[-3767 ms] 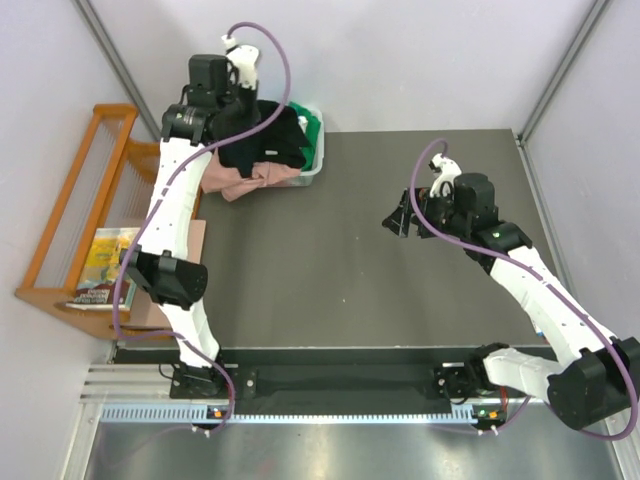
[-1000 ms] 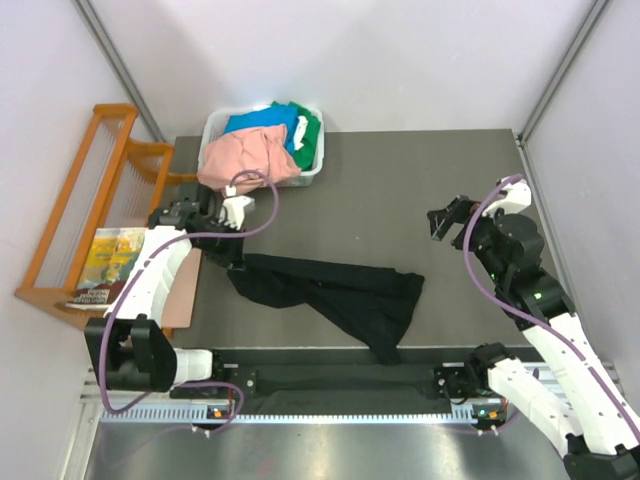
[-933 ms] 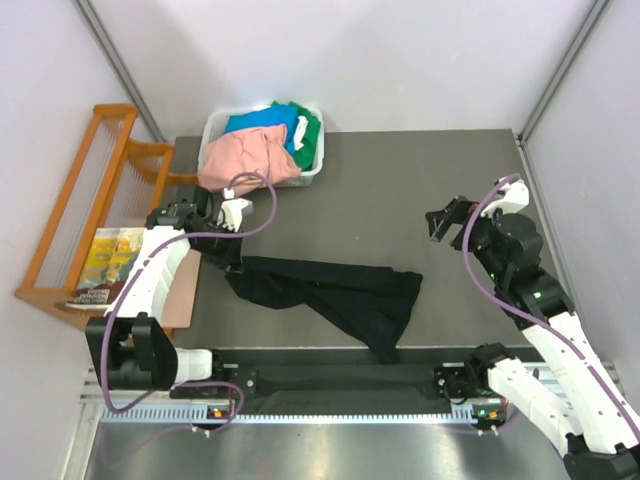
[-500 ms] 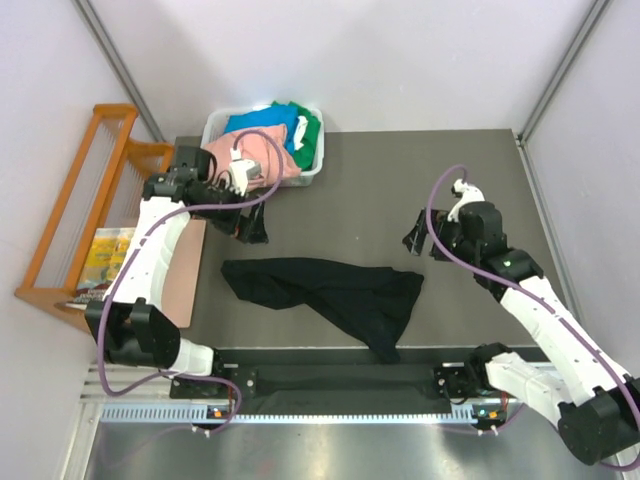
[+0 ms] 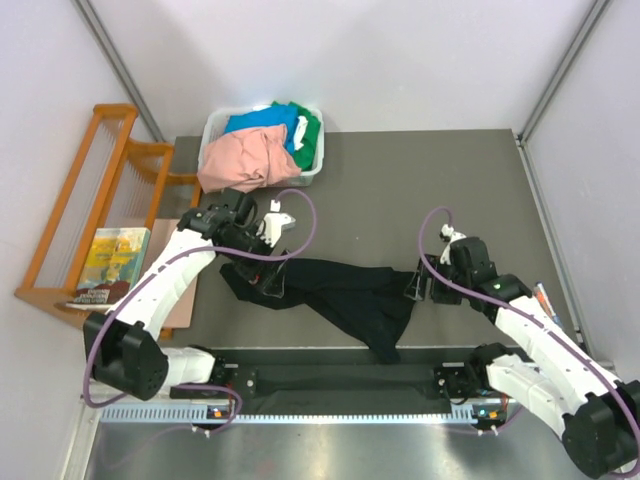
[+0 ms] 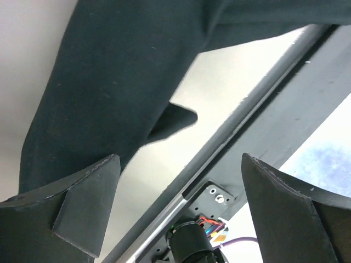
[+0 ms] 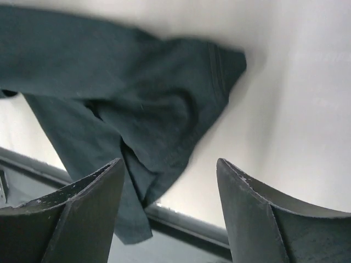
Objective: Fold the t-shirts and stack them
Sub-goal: Flatten the tshirt out
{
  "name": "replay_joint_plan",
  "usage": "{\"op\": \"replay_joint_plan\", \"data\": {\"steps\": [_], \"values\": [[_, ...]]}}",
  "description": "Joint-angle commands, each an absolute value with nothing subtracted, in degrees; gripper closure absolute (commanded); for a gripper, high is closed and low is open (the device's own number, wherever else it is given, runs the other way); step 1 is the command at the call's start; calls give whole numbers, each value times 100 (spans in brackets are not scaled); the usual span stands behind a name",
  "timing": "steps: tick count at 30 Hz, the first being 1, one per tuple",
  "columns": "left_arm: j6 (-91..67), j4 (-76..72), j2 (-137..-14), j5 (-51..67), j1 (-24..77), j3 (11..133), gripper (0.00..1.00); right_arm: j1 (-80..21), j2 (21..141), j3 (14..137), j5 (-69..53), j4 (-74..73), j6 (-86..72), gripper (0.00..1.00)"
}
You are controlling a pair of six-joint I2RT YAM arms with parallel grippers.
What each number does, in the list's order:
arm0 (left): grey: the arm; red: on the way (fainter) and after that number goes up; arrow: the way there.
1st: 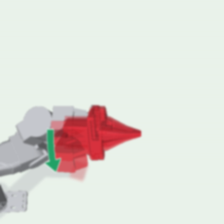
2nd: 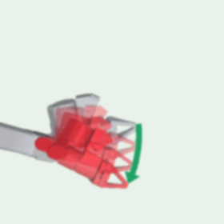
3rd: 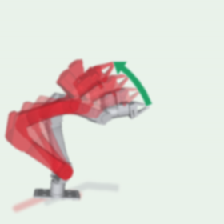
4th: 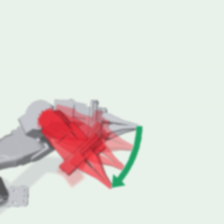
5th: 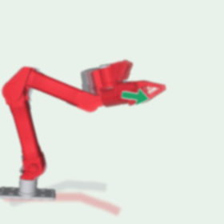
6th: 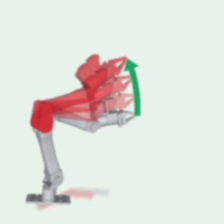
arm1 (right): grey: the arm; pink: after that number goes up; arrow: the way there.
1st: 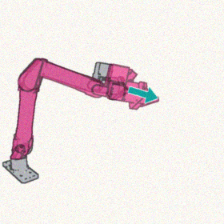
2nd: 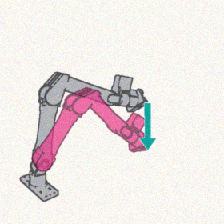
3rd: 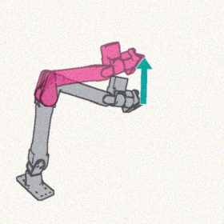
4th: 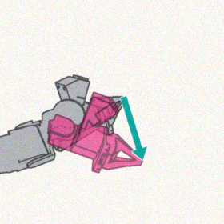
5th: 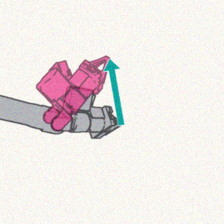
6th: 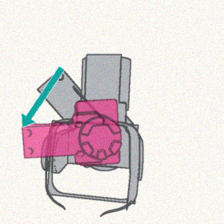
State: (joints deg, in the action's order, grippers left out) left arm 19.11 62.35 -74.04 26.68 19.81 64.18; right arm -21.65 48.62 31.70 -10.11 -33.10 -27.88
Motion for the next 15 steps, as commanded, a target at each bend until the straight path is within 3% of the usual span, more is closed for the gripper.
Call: {"op": "replay_joint_plan", "data": {"steps": [1, 8, 15], "values": [[1793, 5731, -7488, 2435, 1960, 6442, 5, -2259, 4755, 3033, -1274, -3095, -3155, 32], [1670, 5414, -7681, 2312, 1960, 6477, 6, -2268, 5281, 2917, -1222, -2313, -3226, 33], [1652, 5256, -7682, 2171, 1951, 6302, 7, -2276, 6616, 3401, -871, -1785, -2778, 34]]}}
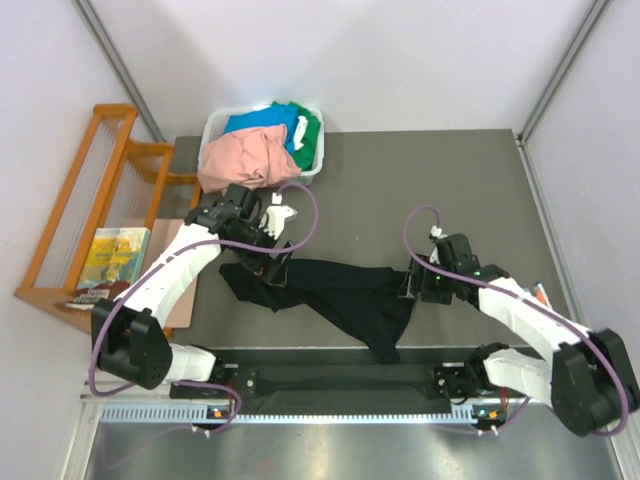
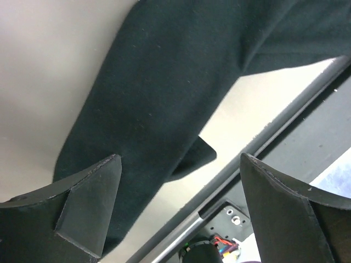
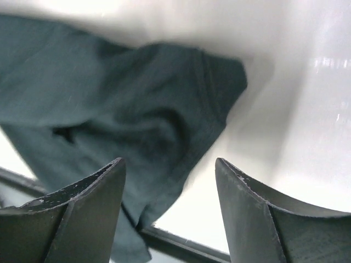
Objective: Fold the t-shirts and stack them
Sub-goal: Flatten the tshirt out
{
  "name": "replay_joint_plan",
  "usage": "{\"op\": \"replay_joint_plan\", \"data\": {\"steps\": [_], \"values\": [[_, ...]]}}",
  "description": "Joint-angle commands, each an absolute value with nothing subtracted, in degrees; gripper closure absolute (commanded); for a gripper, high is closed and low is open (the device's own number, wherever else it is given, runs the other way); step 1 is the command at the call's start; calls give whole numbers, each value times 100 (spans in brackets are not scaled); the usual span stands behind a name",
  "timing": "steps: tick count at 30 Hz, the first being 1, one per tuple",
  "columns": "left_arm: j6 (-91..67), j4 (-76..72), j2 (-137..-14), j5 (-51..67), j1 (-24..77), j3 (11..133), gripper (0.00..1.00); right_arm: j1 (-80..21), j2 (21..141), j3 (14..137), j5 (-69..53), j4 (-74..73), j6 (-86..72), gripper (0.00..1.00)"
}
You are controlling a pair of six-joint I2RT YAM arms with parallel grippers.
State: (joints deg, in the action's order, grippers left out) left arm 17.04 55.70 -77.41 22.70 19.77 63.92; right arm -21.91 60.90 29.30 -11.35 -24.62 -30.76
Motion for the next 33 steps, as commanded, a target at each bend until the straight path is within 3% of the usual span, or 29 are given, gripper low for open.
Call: {"op": "replay_joint_plan", "data": {"steps": [1, 7, 10, 11, 14, 18, 19, 21, 22, 23, 33], "values": [[1652, 5238, -7664, 2136, 1951, 6276, 7, -2268, 6740, 3445, -835, -1749, -2734, 34], [1644, 5212, -7506, 2057, 1951, 6117, 7, -2268, 7216, 3621, -800, -1512, -2593, 37], [1635, 5194, -7488, 2039, 1951, 6091, 8, -2268, 7277, 3647, -879, -1433, -2637, 51], [1635, 5177, -7497, 2022, 1951, 6082, 8, -2268, 7277, 3656, -888, -1450, -2645, 62], [1635, 5142, -7497, 1986, 1951, 6056, 13, -2268, 7269, 3700, -888, -1529, -2628, 80], [1635, 5080, -7506, 1986, 1951, 5977, 42, -2268, 7137, 3779, -870, -1678, -2628, 94], [1643, 5080, -7523, 1986, 1951, 5977, 54, -2268, 7093, 3814, -853, -1722, -2619, 96], [1617, 5071, -7550, 1986, 1951, 5976, 71, -2259, 6988, 3963, -748, -1880, -2619, 98], [1608, 5063, -7559, 1952, 1951, 5985, 90, -2259, 6944, 4042, -704, -1924, -2610, 98], [1582, 5054, -7567, 1925, 1951, 5994, 99, -2259, 6909, 4208, -668, -1986, -2610, 98], [1600, 4773, -7795, 1460, 1951, 6485, 98, -1908, 7460, 5413, -387, -2110, -2487, 100]]}}
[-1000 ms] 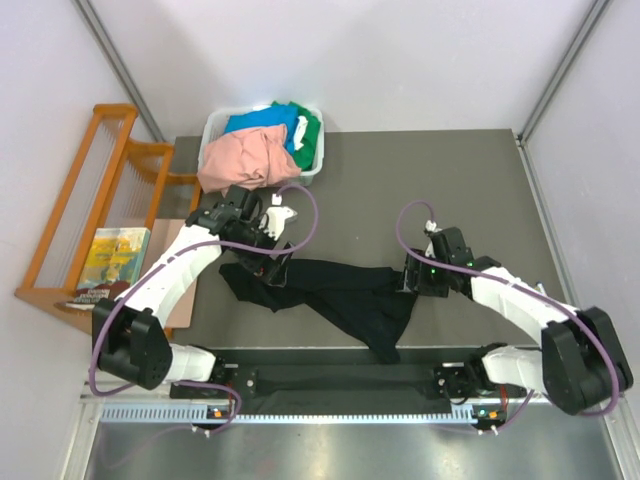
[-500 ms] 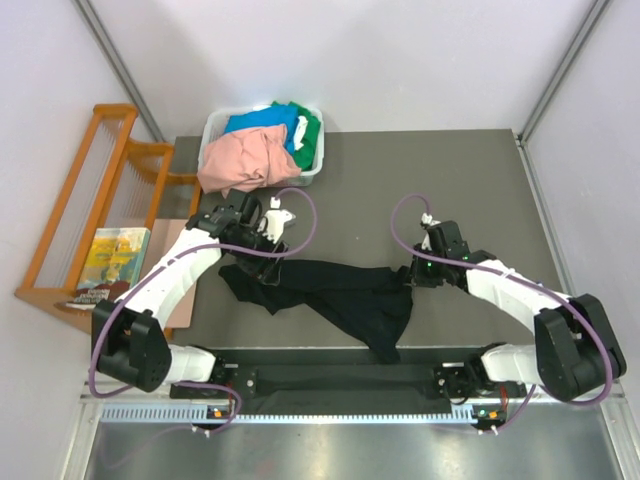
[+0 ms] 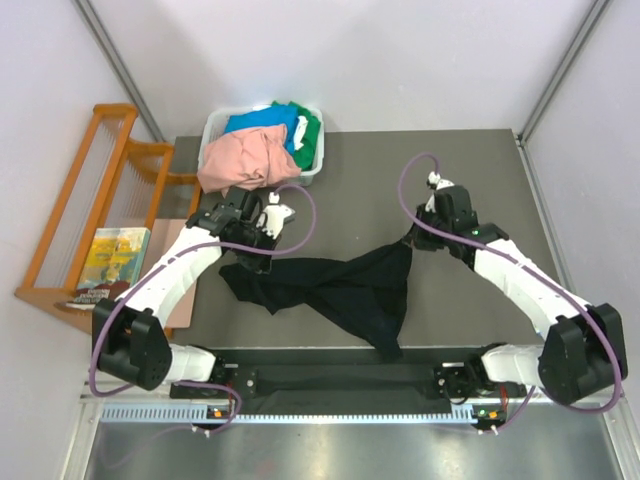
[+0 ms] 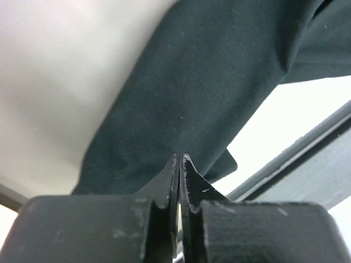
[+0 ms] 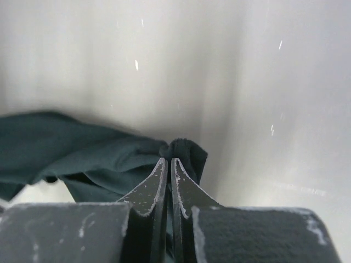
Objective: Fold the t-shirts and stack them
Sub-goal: Flatten the tshirt out
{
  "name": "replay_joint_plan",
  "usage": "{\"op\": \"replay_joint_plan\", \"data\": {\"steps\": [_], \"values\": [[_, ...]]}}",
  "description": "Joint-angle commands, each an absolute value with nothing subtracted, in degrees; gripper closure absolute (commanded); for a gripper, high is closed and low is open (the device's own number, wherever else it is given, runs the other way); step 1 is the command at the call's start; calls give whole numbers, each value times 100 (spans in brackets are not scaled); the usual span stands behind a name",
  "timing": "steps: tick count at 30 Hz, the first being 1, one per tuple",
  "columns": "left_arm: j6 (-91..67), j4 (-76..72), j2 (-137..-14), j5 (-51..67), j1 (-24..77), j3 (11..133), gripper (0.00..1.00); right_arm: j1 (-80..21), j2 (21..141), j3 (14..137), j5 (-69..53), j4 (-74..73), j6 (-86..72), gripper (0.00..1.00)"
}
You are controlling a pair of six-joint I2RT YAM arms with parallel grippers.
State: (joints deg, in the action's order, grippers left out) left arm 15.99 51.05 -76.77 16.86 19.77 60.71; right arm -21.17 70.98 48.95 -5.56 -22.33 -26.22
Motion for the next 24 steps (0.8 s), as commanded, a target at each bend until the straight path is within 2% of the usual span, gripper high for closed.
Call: {"op": "replay_joint_plan", "data": {"steps": [1, 2, 3, 5, 6, 8, 9, 12, 16, 18, 21, 22, 24], "values": [[1608, 4746, -7848, 1415, 1951, 6539, 94, -1855, 7575, 5492, -422, -2014, -2496, 100], [1643, 4729, -7936, 1380, 1951, 6635, 89, -1776, 7837, 5632, -535, -1943, -2487, 100], [1661, 4729, -7989, 1345, 1951, 6688, 75, -1619, 7979, 5703, -606, -1899, -2496, 100], [1679, 4781, -8103, 1345, 1951, 6828, 58, -1355, 8434, 5958, -685, -1741, -2505, 100], [1679, 4781, -8130, 1327, 1951, 6864, 44, -1258, 8594, 6063, -712, -1714, -2514, 100], [1661, 4816, -8112, 1345, 1951, 6908, 32, -969, 9111, 6310, -826, -1626, -2566, 100], [1670, 4834, -8086, 1353, 1951, 6908, 20, -880, 9280, 6398, -844, -1609, -2558, 100], [1740, 4878, -7946, 1310, 1951, 6838, 16, -563, 9913, 6749, -800, -1643, -2610, 100], [1810, 4922, -7761, 1178, 1951, 6628, 14, -448, 10134, 7057, -686, -1679, -2540, 90], [1837, 4913, -7708, 1178, 1951, 6548, 14, -457, 9924, 7058, -449, -1679, -2514, 79], [1837, 4782, -7682, 1134, 1951, 6390, 14, -448, 9634, 7058, -290, -1758, -2505, 48], [1837, 4755, -7699, 1125, 1951, 6337, 14, -466, 9572, 7023, -360, -1758, -2487, 33], [1793, 4685, -7752, 1134, 1951, 6284, 14, -571, 9352, 6848, -571, -1784, -2487, 22]]}}
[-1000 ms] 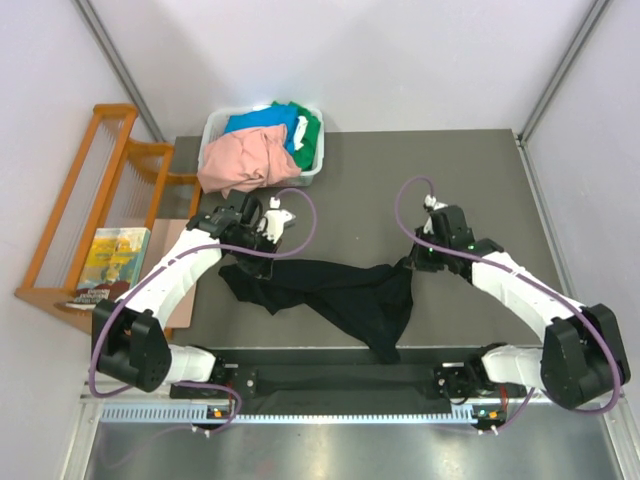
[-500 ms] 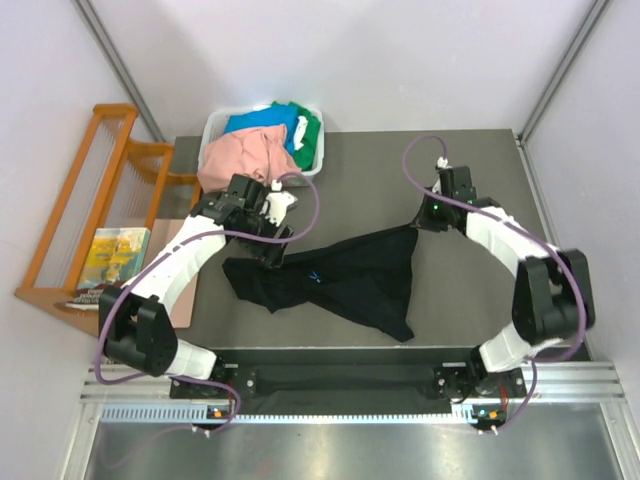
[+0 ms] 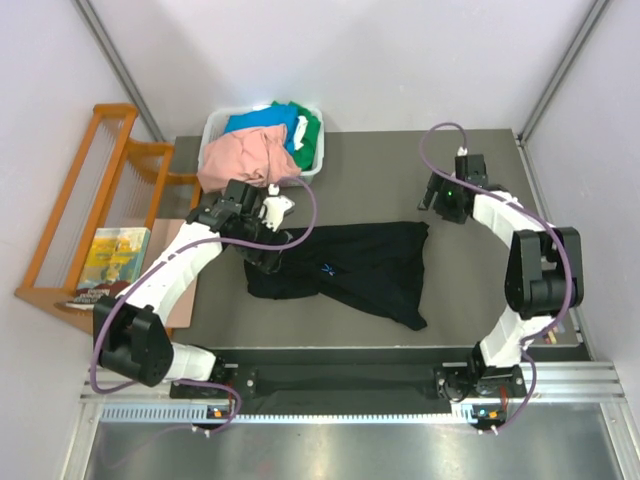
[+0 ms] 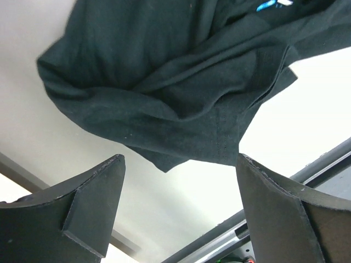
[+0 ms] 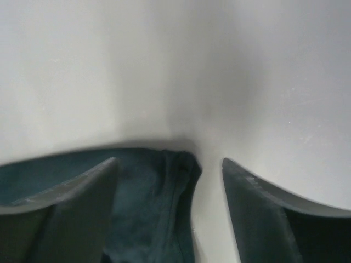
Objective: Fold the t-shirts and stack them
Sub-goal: Flatten the tshirt out
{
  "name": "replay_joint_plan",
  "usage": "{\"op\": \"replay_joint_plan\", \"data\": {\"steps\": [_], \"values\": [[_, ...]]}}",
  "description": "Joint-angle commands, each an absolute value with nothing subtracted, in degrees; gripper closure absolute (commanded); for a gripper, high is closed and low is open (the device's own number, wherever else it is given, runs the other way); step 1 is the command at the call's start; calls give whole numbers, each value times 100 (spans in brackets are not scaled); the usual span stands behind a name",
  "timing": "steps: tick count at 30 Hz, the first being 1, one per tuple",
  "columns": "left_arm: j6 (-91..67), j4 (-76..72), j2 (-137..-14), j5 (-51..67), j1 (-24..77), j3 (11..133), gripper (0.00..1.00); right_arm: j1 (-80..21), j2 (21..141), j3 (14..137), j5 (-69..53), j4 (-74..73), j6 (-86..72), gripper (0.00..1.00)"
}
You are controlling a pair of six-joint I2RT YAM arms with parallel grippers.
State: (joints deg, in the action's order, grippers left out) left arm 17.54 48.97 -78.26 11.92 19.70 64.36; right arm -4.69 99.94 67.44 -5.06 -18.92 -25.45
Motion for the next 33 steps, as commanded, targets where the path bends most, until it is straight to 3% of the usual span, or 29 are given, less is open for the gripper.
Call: {"op": "replay_joint_plan", "data": {"steps": [1, 3, 12, 25, 27, 28, 33], "values": [[1776, 4632, -7778, 1142, 1951, 6241, 14, -623, 9178, 6751, -711, -1758, -2487, 16], [1732, 4562, -7848, 1186, 1951, 6179, 14, -825, 8975, 6383, -808, -1723, -2505, 15], [1583, 4061, -8384, 1142, 1951, 5888, 14, -1274, 8385, 4915, -1116, -1310, -2672, 30], [1284, 4219, -9316, 1344, 1951, 7329, 11, -1274, 8525, 4685, -1116, -1257, -2575, 34], [1169, 4201, -9308, 1423, 1951, 7391, 8, -1283, 8552, 4632, -1151, -1222, -2584, 34], [1152, 4192, -9316, 1441, 1951, 7365, 2, -1275, 8560, 4614, -1169, -1204, -2593, 34], [1221, 4104, -9474, 1362, 1951, 6936, 1, -1274, 8631, 4544, -1222, -1178, -2575, 35]]}}
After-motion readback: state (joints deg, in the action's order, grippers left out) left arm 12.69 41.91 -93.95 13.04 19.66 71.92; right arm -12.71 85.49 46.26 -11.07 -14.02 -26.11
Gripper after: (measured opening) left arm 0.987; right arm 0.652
